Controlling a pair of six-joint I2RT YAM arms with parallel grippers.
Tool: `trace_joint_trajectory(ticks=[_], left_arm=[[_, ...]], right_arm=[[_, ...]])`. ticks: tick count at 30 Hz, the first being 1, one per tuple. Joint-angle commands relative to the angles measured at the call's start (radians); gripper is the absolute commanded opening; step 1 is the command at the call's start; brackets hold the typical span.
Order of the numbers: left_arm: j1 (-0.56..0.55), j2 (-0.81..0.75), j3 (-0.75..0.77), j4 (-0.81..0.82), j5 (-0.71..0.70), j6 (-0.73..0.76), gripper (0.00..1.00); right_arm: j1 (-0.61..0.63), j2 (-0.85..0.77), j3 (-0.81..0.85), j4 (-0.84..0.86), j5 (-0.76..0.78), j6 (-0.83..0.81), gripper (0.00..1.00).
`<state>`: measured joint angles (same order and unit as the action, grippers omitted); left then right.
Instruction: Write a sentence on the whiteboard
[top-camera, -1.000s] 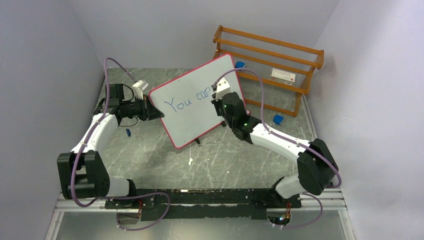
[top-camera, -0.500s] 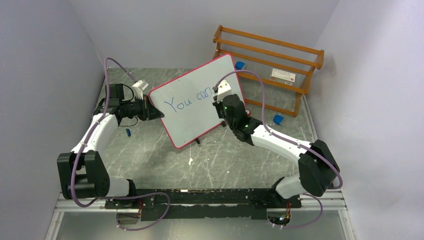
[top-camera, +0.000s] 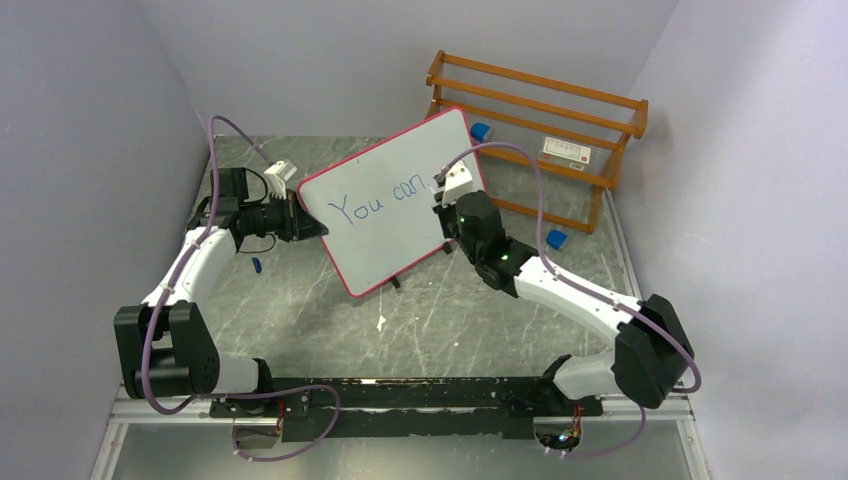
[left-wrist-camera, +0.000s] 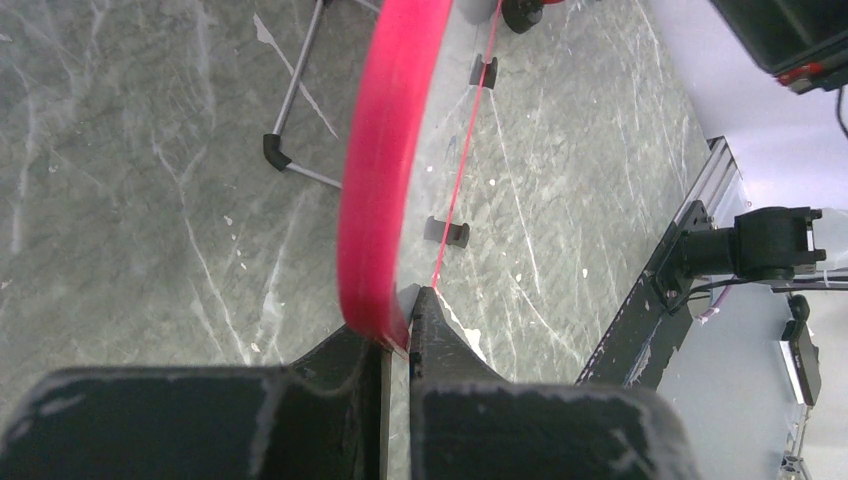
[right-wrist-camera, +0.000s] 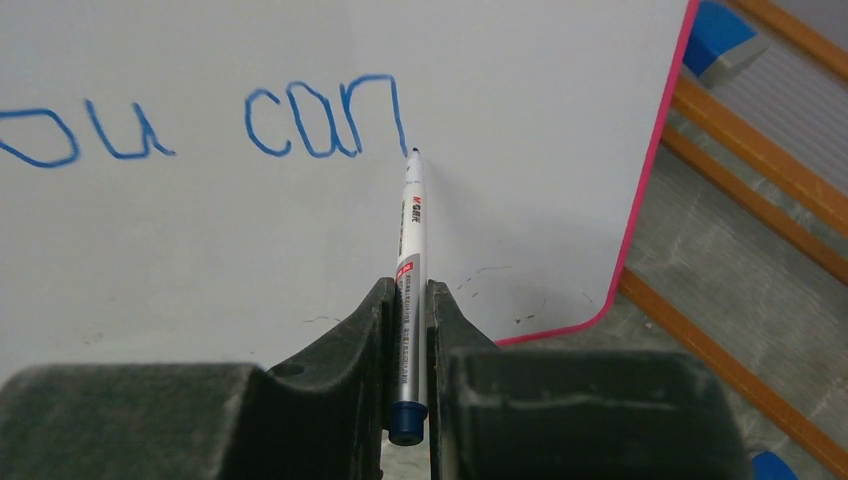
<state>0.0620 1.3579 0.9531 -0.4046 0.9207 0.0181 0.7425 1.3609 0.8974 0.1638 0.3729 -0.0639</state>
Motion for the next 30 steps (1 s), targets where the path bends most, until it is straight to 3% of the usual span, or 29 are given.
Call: trace_joint_trajectory(ticks=[1, 11, 30], left_arm=[[0.022, -0.003, -0.022, 0.035, -0.173, 0.061, 0.05], [0.015, -0.020, -0.035, 0.045, -0.199, 0.037, 0.05], [0.011, -0.028, -0.034, 0.044, -0.230, 0.022, 0.05]], right_arm=[[0.019, -0.091, -0.008, 0.006, -0.021, 0.019, 0.00], [0.164, -0.152, -0.084, -0.002, -0.030, 0.024, 0.00], [0.362, -0.080, -0.088, 0.007, 0.076, 0.010, 0.00]])
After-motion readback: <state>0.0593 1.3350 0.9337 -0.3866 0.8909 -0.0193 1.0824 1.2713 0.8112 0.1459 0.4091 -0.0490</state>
